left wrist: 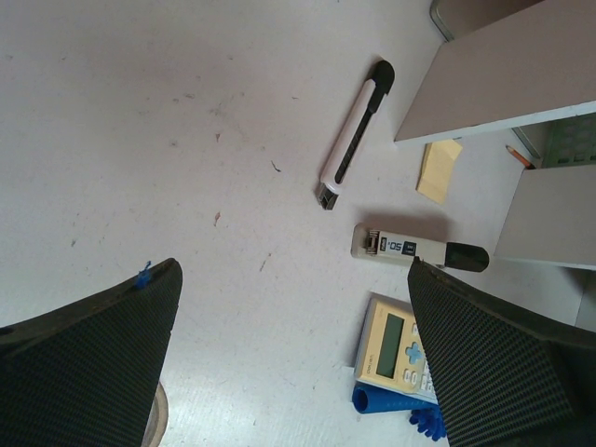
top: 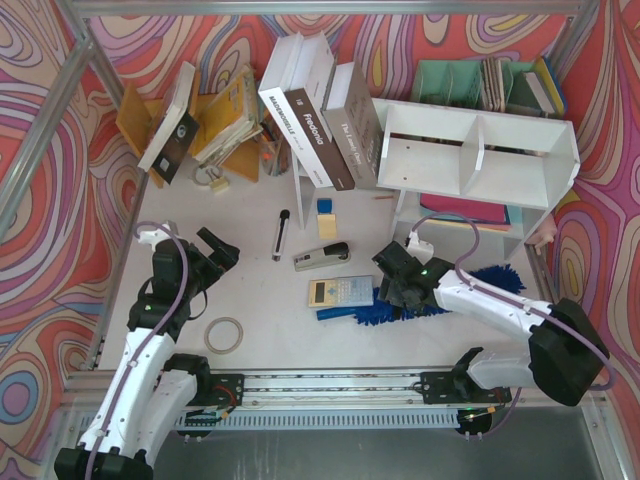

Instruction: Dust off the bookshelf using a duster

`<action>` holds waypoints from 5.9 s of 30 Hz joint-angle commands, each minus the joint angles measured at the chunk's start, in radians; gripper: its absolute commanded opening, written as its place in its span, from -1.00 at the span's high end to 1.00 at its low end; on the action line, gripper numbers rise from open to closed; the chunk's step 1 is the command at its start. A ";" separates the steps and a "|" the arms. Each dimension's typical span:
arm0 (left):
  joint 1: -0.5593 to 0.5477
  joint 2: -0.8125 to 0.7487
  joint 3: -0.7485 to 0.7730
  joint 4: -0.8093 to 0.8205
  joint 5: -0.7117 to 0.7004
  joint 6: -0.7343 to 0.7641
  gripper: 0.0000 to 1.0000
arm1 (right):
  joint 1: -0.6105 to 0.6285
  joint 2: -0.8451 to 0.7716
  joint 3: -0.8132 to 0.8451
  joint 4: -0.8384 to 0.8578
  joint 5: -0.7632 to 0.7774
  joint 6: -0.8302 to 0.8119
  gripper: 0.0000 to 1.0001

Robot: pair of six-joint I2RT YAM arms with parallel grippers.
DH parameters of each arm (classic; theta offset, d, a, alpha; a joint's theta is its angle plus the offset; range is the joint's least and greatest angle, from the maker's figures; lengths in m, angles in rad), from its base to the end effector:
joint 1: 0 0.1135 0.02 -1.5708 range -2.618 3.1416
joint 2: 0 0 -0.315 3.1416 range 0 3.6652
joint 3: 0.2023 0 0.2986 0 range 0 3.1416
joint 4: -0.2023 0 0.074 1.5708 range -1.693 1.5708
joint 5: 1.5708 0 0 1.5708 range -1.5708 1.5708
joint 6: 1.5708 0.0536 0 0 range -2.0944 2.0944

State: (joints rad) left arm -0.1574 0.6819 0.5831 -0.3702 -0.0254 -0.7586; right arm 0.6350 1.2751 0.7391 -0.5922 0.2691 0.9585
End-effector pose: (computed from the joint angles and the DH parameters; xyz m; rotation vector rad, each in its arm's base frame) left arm 0.1842 -0.0279 0.2852 -0.6325 1.9856 -0.5423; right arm 0.2211 0.1452 0.2035 0.5042 2.5909 0.1748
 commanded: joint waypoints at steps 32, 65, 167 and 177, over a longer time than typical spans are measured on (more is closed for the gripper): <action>-0.002 -0.004 -0.023 0.022 0.022 0.006 -0.96 | 0.005 -0.025 0.008 -0.032 0.075 -0.005 0.17; -0.002 0.017 -0.011 0.041 0.036 0.001 -0.97 | 0.006 -0.079 0.148 -0.178 0.163 -0.047 0.76; -0.615 0.699 0.090 0.443 -0.037 -0.176 -0.69 | -0.139 0.021 -0.136 0.544 -0.359 -0.248 -0.17; -0.641 0.767 0.116 0.481 -0.018 -0.186 -0.58 | -0.144 0.068 -0.135 0.583 -0.395 -0.254 -0.06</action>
State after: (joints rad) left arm -0.7879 1.4322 0.6754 0.0780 -0.0555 -0.9348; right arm 0.4969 1.3182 0.6117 -0.0441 -0.1062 0.7074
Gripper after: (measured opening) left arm 0.794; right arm 0.538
